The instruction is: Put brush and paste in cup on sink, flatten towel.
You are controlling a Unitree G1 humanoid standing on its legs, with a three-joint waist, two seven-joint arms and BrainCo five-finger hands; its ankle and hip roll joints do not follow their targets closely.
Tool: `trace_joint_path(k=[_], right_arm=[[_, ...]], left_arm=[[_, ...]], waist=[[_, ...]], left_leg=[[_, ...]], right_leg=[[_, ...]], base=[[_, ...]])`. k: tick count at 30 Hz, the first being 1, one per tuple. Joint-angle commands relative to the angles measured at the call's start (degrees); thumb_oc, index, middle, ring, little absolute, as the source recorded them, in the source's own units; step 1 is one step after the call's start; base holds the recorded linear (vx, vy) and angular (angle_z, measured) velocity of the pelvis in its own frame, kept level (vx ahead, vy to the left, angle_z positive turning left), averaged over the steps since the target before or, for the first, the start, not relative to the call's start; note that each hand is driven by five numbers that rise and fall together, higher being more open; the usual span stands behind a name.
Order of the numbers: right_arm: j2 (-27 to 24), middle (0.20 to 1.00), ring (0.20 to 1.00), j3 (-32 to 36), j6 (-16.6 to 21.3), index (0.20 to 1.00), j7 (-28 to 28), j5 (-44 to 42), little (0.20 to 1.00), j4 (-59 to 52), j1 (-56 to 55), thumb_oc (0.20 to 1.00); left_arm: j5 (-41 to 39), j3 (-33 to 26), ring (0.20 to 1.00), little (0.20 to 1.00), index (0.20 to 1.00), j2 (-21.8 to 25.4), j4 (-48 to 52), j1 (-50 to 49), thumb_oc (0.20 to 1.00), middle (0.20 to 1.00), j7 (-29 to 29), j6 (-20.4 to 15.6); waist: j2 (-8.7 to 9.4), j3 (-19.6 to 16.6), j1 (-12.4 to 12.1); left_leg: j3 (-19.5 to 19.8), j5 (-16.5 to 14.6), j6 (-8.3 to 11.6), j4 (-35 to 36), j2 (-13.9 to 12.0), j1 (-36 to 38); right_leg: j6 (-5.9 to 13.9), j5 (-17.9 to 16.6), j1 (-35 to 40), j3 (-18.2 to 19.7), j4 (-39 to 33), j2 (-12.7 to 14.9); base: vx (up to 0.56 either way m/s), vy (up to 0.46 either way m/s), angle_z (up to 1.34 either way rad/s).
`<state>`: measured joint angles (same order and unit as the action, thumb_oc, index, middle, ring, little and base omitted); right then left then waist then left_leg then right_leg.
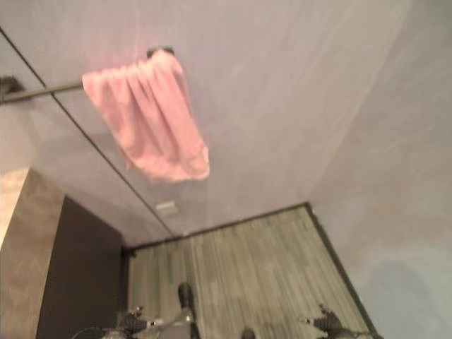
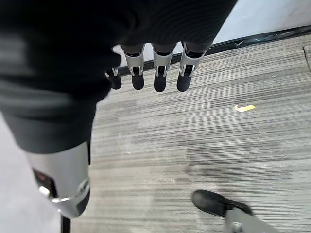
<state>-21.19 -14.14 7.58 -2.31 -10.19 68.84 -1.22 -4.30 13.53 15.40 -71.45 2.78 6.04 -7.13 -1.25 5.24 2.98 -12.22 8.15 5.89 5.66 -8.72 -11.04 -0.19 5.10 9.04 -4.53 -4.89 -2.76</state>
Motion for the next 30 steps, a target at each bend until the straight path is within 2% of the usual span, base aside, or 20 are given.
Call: trace_joint_path(k=[1, 3, 4, 6, 8, 12, 15, 16, 17, 19, 20, 21, 22, 24, 25, 27, 28, 30], right_arm=[[0.4, 1.0, 1.0, 1.2, 0.3, 1.0, 0.2, 0.6, 1.0, -2.3, -0.4, 1.0], [0.8, 1.0, 1.0, -0.1, 0.0, 1.0, 0.4, 2.3, 1.0, -2.1, 0.1, 1.0], [0.8, 1.0, 1.0, -0.1, 0.0, 1.0, 0.4, 2.3, 1.0, -2.1, 0.2, 1.0], [1.2, 1.0, 1.0, -1.0, -0.2, 1.0, 0.4, 3.9, 1.0, -1.5, 0.4, 1.0], [1.7, 1.0, 1.0, -1.0, -0.3, 1.0, 0.6, 3.8, 1.0, -2.7, 0.3, 1.0], [1.9, 1.0, 1.0, -0.4, -0.3, 1.0, 1.0, 2.2, 1.0, -2.9, 0.4, 1.0], [1.7, 1.0, 1.0, -0.1, -0.1, 1.0, 1.0, 1.6, 1.0, -3.3, 0.6, 1.0], [1.7, 1.0, 1.0, -0.3, -0.2, 1.0, 1.0, 1.6, 1.0, -3.5, 0.7, 1.0], [1.6, 1.0, 1.0, -0.4, -0.1, 1.0, 0.9, 1.6, 1.0, -3.4, 0.7, 1.0], [1.9, 1.0, 1.0, -1.0, 0.2, 1.0, 1.3, 1.0, 1.0, -3.7, 0.8, 1.0], [2.1, 1.0, 1.0, -1.3, 0.3, 1.0, 1.1, 1.1, 1.0, -4.1, 0.9, 1.0], [2.0, 1.0, 1.0, -1.7, 0.4, 1.0, 1.0, 1.4, 1.0, -4.4, 0.9, 1.0], [2.0, 1.0, 1.0, -2.4, 0.6, 1.0, 0.9, 1.7, 1.0, -4.8, 1.0, 1.0], [1.8, 1.0, 1.0, -3.0, 0.5, 1.0, 0.8, 2.2, 1.0, -5.5, 1.3, 1.0], [1.6, 1.0, 1.0, -3.5, 0.4, 1.0, 0.7, 2.9, 1.0, -5.6, 1.2, 1.0], [1.7, 1.0, 1.0, -3.4, 0.4, 1.0, 0.8, 3.3, 1.0, -4.9, 0.9, 1.0], [2.1, 1.0, 1.0, -4.4, 0.1, 1.0, 0.8, 4.2, 1.0, -4.0, 0.9, 1.0], [1.5, 1.0, 1.0, -4.4, 0.0, 1.0, 0.8, 5.1, 1.0, -3.4, 0.7, 1.0]], left_arm=[[1.6, 1.8, 1.0, 1.0, 1.0, 2.4, 0.3, 1.7, 1.0, 1.0, 0.4, -0.9], [2.2, 2.3, 1.0, 1.0, 1.0, 2.5, 0.6, 2.2, 1.0, 1.0, 0.3, -0.9], [2.2, 2.3, 1.0, 1.0, 1.0, 2.6, 0.6, 2.2, 1.0, 1.0, 0.3, -0.9], [2.4, 2.7, 1.0, 1.0, 1.0, 2.6, 1.0, 2.3, 1.0, 1.0, 0.1, -1.0], [2.6, 2.6, 1.0, 1.0, 1.0, 2.8, 1.2, 2.1, 1.0, 1.0, 0.0, -0.9], [3.6, 3.1, 1.0, 1.0, 1.0, 3.3, 1.3, 2.0, 1.0, 1.0, -0.1, -1.1], [4.0, 3.7, 1.0, 1.0, 1.0, 3.6, 2.2, 2.0, 1.0, 1.0, -0.2, -1.1], [4.0, 3.9, 1.0, 1.0, 1.0, 3.8, 2.6, 2.2, 1.0, 1.0, -0.1, -1.0], [4.3, 4.3, 1.0, 1.0, 1.0, 3.8, 2.7, 2.2, 1.0, 1.0, -0.3, -1.1], [4.3, 4.1, 1.0, 1.0, 1.0, 3.9, 2.3, 2.6, 1.0, 1.0, -0.2, -1.2], [4.3, 4.0, 1.0, 1.0, 1.0, 4.1, 2.2, 2.7, 1.0, 1.0, 0.1, -1.2], [4.3, 3.9, 1.0, 1.0, 1.0, 4.0, 2.1, 2.7, 1.0, 1.0, 0.3, -1.2], [4.4, 4.0, 1.0, 1.0, 1.0, 3.9, 1.7, 3.0, 1.0, 1.0, 0.5, -1.0], [4.8, 4.4, 1.0, 1.0, 1.0, 3.5, 1.6, 3.7, 1.0, 1.0, 0.7, -1.1], [5.9, 4.8, 1.0, 1.0, 1.0, 3.4, 1.2, 4.0, 1.0, 1.0, 0.6, -1.2], [5.8, 4.9, 1.0, 1.0, 1.0, 3.0, 1.2, 4.1, 1.0, 1.0, 0.6, -1.3], [5.2, 5.0, 1.0, 1.0, 1.0, 2.4, 1.4, 4.0, 1.0, 1.0, 0.8, -1.3], [4.3, 4.5, 1.0, 1.0, 1.0, 1.7, 1.9, 3.3, 1.0, 1.0, 0.6, -1.3]], waist=[[2.8, -1.1, -0.9], [3.25, -1.1, -1.2], [3.28, -1.1, -1.2], [3.61, -1.4, -1.5], [4.23, -1.6, -1.5], [4.6, -1.2, -1.3], [4.39, -0.2, -1.2], [4.28, 0.3, -1.1], [4.08, 0.6, -0.8], [3.67, 1.2, 0.1], [3.88, 1.5, -0.3], [3.98, 1.6, -0.6], [4.07, 1.8, -0.1], [4.53, 2.8, 1.2], [4.85, 3.2, 1.8], [5.25, 3.0, 1.7], [5.84, 2.4, 1.5], [5.59, 0.5, 0.9]], left_leg=[[-1.4, 0.4, -2.42, -8.1, 1.9, -0.1], [-2.2, -1.3, -3.56, -9.3, 3.2, 0.1], [-2.3, -1.4, -3.58, -9.4, 3.2, 0.1], [-2.7, -2.3, -4.25, -9.6, 4.4, 0.6], [-3.4, -4.1, -5.41, -9.6, 6.2, 1.4], [-3.5, -4.9, -6.45, -8.7, 7.4, 2.1], [-3.6, -5.3, -7.39, -7.1, 7.6, 3.5], [-3.5, -5.4, -7.5, -6.7, 7.4, 4.1], [-3.0, -5.7, -7.5, -6.7, 7.4, 4.2], [-2.2, -5.4, -7.37, -5.8, 7.0, 5.3], [-2.7, -5.5, -7.04, -5.8, 6.7, 5.6], [-3.1, -5.7, -6.82, -5.7, 6.6, 5.8], [-3.0, -6.1, -6.52, -5.2, 6.5, 6.7], [-1.8, -7.2, -6.03, -5.9, 6.8, 7.9], [-1.1, -8.3, -5.97, -6.6, 6.9, 8.8], [0.2, -8.6, -5.79, -8.0, 7.1, 8.8], [0.2, -8.1, -5.39, -7.4, 7.1, 9.4], [0.7, -7.4, -4.63, -6.2, 6.9, 10.0]], right_leg=[[7.48, -1.1, -5.6, 2.7, 14.0, 9.8], [8.41, -3.6, -6.7, 3.6, 15.9, 11.2], [8.44, -3.6, -6.7, 3.7, 15.9, 11.2], [9.04, -6.2, -7.0, 4.1, 16.3, 12.1], [10.12, -11.4, -8.0, 4.7, 17.8, 13.7], [10.56, -14.5, -9.7, 5.4, 21.0, 14.0], [10.54, -17.6, -12.6, 4.2, 26.2, 14.3], [10.43, -17.6, -13.5, 3.9, 27.8, 14.0], [10.2, -16.5, -13.8, 4.8, 28.1, 12.6], [8.62, -9.9, -16.7, 7.7, 26.6, 7.6], [8.21, -7.3, -16.9, 5.7, 24.5, 7.8], [8.03, -6.7, -17.6, 4.1, 22.2, 8.0], [7.94, -6.7, -20.8, 3.9, 18.6, 6.9], [8.48, -8.7, -23.5, 5.5, 14.3, 6.7], [8.71, -9.5, -23.3, 5.6, 12.1, 7.1], [8.99, -9.3, -21.3, 6.4, 11.4, 7.5], [8.34, -10.4, -19.7, 7.1, 9.7, 6.8], [7.89, -10.8, -17.2, 5.2, 6.6, 6.7]], base=[[0.2, 0.199, -0.23], [0.14, 0.169, -0.22], [0.11, 0.119, -0.16], [0.15, 0.152, -0.14], [0.21, 0.245, 0.15], [0.09, 0.136, -0.12], [0.05, 0.115, 0.04], [0.05, 0.077, -0.02], [0.07, 0.044, 0.01], [0.09, 0.038, 0.12], [0.06, 0.004, 0.07], [0.06, -0.052, -0.06], [0.08, -0.077, -0.29], [0.12, -0.1, -0.2], [0.13, -0.129, 0.13], [0.08, -0.118, 0.52], [0.04, -0.13, 0.72], [0.11, -0.181, 0.49]])
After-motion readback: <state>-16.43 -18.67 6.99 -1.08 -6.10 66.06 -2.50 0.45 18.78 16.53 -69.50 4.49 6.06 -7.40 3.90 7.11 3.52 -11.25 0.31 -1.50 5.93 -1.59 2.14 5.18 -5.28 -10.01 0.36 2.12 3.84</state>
